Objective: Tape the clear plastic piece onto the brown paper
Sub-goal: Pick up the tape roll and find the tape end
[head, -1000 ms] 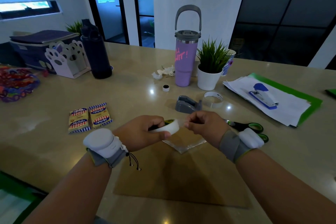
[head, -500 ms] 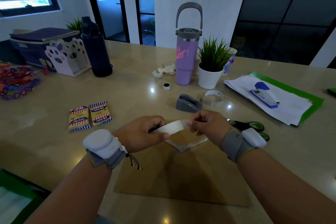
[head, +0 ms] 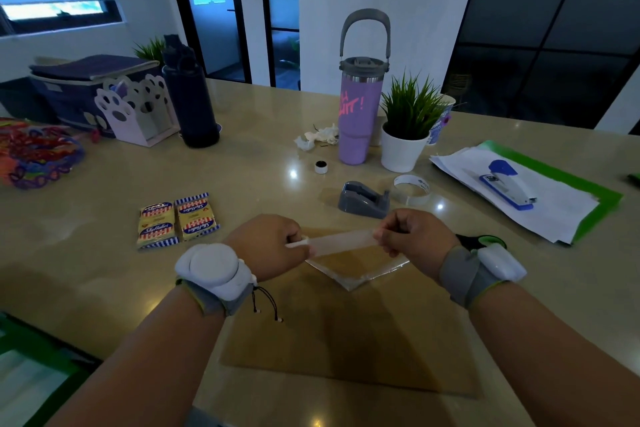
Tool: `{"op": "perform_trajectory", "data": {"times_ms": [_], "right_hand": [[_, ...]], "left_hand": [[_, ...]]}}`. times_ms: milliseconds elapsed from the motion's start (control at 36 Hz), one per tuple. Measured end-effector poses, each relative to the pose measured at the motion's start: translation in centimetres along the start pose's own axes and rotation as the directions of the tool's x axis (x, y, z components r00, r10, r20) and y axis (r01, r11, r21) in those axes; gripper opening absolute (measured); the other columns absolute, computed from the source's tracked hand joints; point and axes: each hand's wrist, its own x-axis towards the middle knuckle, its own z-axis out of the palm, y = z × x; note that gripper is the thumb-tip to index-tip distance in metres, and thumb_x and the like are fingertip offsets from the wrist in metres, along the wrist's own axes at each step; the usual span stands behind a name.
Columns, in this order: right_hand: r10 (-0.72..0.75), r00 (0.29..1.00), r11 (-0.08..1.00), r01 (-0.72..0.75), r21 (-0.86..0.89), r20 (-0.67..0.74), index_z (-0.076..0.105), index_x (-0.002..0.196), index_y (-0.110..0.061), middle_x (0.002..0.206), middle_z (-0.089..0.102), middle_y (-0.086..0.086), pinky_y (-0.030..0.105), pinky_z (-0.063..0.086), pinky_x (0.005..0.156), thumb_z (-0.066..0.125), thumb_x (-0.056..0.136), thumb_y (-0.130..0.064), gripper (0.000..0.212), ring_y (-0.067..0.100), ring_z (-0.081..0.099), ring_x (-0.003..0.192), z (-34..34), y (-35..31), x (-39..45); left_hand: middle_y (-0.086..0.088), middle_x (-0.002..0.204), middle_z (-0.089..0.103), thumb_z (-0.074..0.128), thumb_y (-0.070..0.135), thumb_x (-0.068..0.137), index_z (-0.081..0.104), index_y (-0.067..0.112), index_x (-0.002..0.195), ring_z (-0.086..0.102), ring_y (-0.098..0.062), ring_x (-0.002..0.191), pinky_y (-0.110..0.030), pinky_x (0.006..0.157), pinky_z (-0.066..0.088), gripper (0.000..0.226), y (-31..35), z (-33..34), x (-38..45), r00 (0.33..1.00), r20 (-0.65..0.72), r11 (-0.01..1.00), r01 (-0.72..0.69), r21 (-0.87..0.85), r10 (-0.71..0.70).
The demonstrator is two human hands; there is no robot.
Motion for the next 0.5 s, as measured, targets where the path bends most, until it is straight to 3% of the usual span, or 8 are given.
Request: {"op": "perform_trajectory", "data": {"times_ms": [83, 167, 250, 361, 500], "right_hand": [[-0.02, 1.0, 0.998, 0.02, -0.065, -0.013, 0.056, 0.066, -0.017, 0.057, 0.058, 0.0, 0.009, 0.045, 0.051, 0.063, 0.084, -0.01, 0.02, 0.0, 0.05, 0.043, -0.1, -0.1, 0.0], [-0.021, 0.998, 0.998, 0.018, -0.058, -0.064, 0.056, 0.067, -0.015, 0.058, 0.057, 0.0, 0.008, 0.045, 0.051, 0.062, 0.085, -0.01, 0.019, 0.008, 0.051, 0.051, -0.4, 0.1, 0.2], [0.019, 0.995, 0.999, -0.023, -0.039, -0.102, 0.056, 0.067, -0.015, 0.059, 0.057, 0.002, 0.015, 0.046, 0.054, 0.062, 0.085, -0.008, 0.02, 0.01, 0.051, 0.051, -1.0, 0.9, 0.4], [0.062, 0.991, 0.996, -0.068, -0.052, -0.115, 0.056, 0.065, -0.015, 0.059, 0.057, 0.003, 0.012, 0.048, 0.051, 0.063, 0.083, -0.008, 0.021, 0.002, 0.052, 0.045, -1.3, 2.0, 0.5], [0.075, 0.988, 0.997, -0.075, 0.005, -0.132, 0.055, 0.066, -0.015, 0.059, 0.055, 0.003, 0.012, 0.046, 0.049, 0.062, 0.083, -0.004, 0.022, 0.006, 0.052, 0.047, -1.7, 2.3, 0.7]], "left_hand": [[0.001, 0.055, 0.038, 0.054, 0.044, 0.085, 0.042, 0.014, 0.06, 0.035, -0.014, 0.052, -0.025, 0.051, 0.026, 0.041, -0.3, 0.1, -0.1, 0.999, -0.026, 0.999, 0.033, 0.025, -0.032], [0.003, 0.058, 0.042, 0.057, 0.046, 0.083, 0.047, 0.017, 0.061, 0.038, -0.012, 0.053, -0.022, 0.051, 0.028, 0.038, 0.0, -0.1, -0.4, 1.0, 0.0, 1.0, 0.005, -0.006, -0.005], [0.01, 0.067, 0.049, 0.059, 0.044, 0.082, 0.062, 0.018, 0.083, 0.044, -0.005, 0.06, -0.016, 0.053, 0.032, 0.027, 0.0, -0.3, -0.7, 0.997, 0.074, 0.999, -0.037, -0.033, 0.039], [0.015, 0.068, 0.049, 0.06, 0.039, 0.083, 0.064, 0.017, 0.096, 0.047, -0.002, 0.062, -0.014, 0.055, 0.035, 0.026, 0.1, -0.3, -1.0, 0.991, 0.124, 0.997, -0.044, -0.056, 0.051], [0.014, 0.066, 0.047, 0.056, 0.041, 0.085, 0.058, 0.022, 0.083, 0.044, -0.002, 0.06, -0.017, 0.053, 0.031, 0.019, 0.5, -0.4, -1.0, 0.996, 0.084, 1.0, -0.014, -0.02, 0.016]]}}
